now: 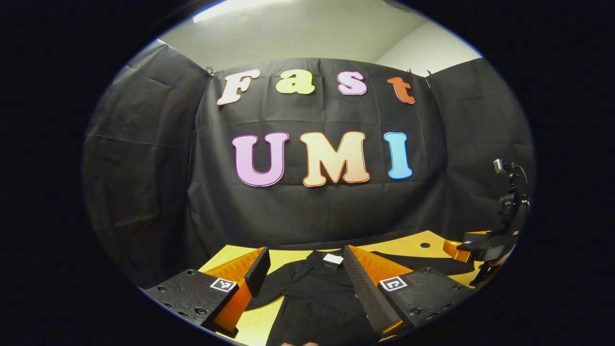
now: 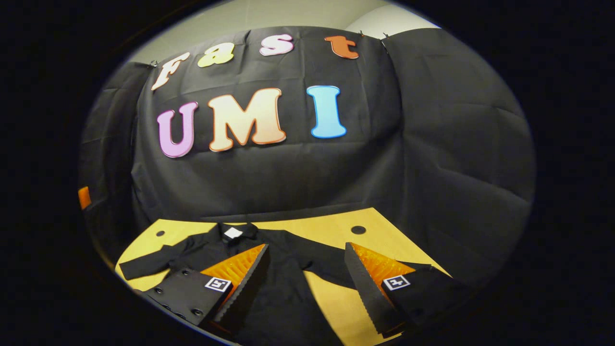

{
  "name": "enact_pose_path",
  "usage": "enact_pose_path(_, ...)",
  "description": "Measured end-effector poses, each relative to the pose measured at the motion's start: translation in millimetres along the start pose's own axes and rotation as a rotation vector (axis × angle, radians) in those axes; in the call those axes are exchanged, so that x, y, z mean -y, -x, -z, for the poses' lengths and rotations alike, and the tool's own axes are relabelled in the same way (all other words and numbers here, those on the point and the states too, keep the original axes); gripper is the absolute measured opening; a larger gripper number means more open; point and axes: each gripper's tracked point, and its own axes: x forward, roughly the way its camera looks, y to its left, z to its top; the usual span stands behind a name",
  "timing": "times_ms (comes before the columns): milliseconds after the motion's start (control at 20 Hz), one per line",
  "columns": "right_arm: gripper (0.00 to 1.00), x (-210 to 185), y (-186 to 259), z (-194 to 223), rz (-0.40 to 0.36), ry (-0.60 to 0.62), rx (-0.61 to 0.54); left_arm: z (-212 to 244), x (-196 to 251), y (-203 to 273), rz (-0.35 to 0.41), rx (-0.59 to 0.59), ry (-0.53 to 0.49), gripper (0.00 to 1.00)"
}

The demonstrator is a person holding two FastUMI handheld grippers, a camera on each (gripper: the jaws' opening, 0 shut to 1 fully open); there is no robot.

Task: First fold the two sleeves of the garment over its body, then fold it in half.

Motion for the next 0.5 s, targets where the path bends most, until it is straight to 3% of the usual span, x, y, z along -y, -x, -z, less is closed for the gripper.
enact_pose_path(500, 0.99, 140, -80, 68, 0.205, -0.043, -0.213, 12, 63, -20, 0.056, -0.049, -0.068, 0.92)
